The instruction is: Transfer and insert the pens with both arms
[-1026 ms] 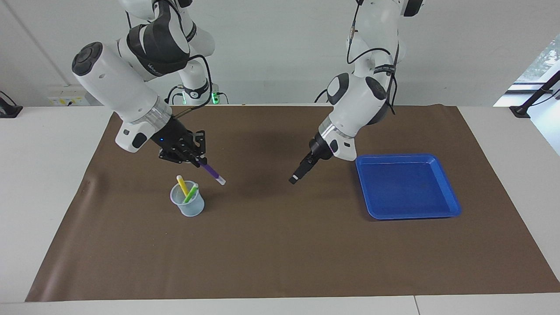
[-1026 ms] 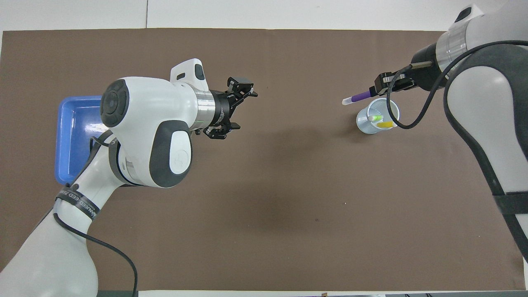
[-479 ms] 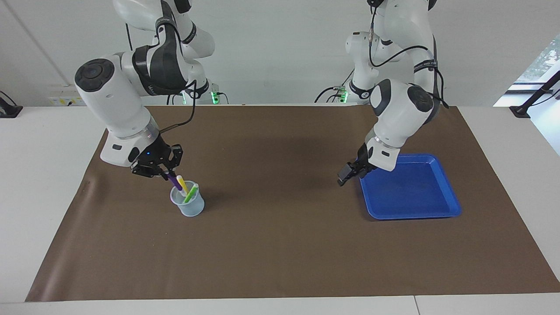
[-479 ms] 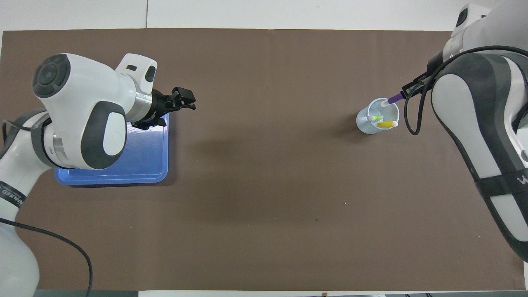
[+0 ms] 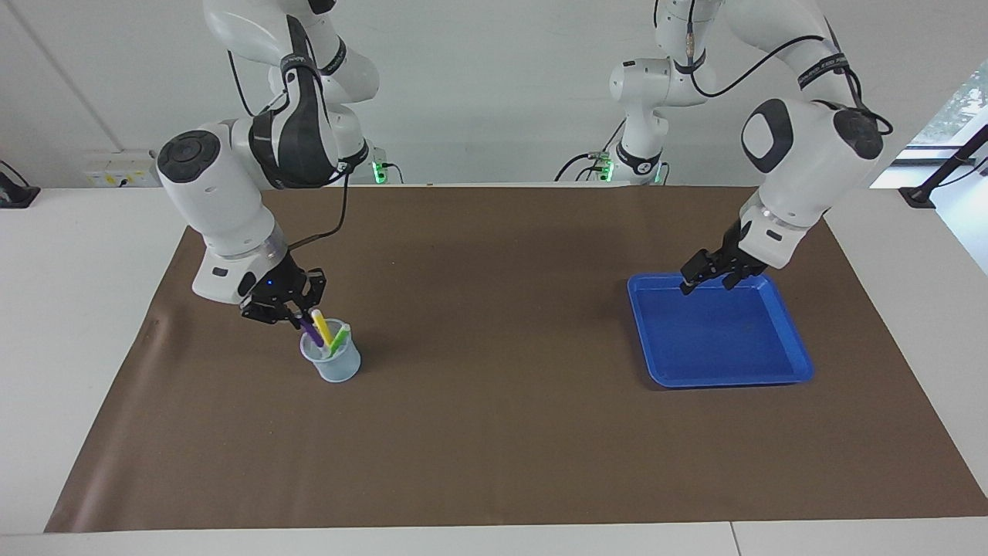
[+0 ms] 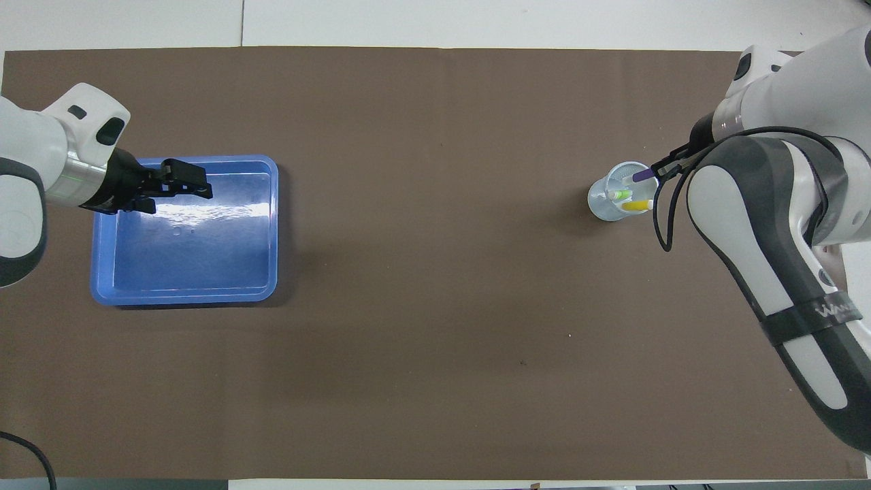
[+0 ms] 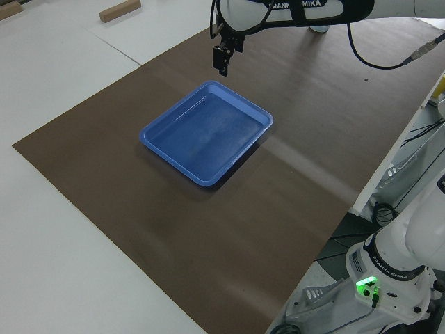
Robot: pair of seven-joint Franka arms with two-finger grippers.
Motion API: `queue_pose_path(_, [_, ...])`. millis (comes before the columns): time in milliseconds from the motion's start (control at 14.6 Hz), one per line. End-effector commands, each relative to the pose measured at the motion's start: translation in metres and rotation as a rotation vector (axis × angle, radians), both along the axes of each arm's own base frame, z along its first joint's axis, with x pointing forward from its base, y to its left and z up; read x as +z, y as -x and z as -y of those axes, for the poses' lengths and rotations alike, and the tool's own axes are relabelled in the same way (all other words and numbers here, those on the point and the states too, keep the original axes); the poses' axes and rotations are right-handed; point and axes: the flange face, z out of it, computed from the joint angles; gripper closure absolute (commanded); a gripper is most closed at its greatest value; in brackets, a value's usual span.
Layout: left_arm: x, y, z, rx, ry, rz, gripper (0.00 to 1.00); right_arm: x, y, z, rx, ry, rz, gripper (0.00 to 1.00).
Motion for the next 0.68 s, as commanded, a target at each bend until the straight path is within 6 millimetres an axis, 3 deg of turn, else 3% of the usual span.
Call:
queue_pose_path(0, [0.033, 0.02, -0.013, -0.069, -0.055, -0.001, 0.0, -0.004, 0.015, 0.002, 0.018, 0.009, 0.017, 1.0])
queue_pose_path(137, [0.055, 0.024, -0.02, -0.075, -0.08, -0.013, 0.0, -0.014, 0.02, 0.002, 0.017, 0.009, 0.039, 1.0])
queue_pose_path(410, [0.118, 0.034, -0.033, -0.123, -0.098, -0.054, 0.0, -0.034, 0.028, 0.0, 0.011, 0.0, 0.062, 1.0])
queue_pose_path(547, [0.141, 0.042, -0.037, -0.152, -0.096, -0.068, 0.0, -0.033, 0.028, -0.002, 0.013, 0.0, 0.063, 1.0])
queue_pose_path(616, [0.143, 0.043, -0.038, -0.158, -0.098, -0.074, 0.0, -0.034, 0.029, -0.003, 0.015, 0.0, 0.062, 0.87])
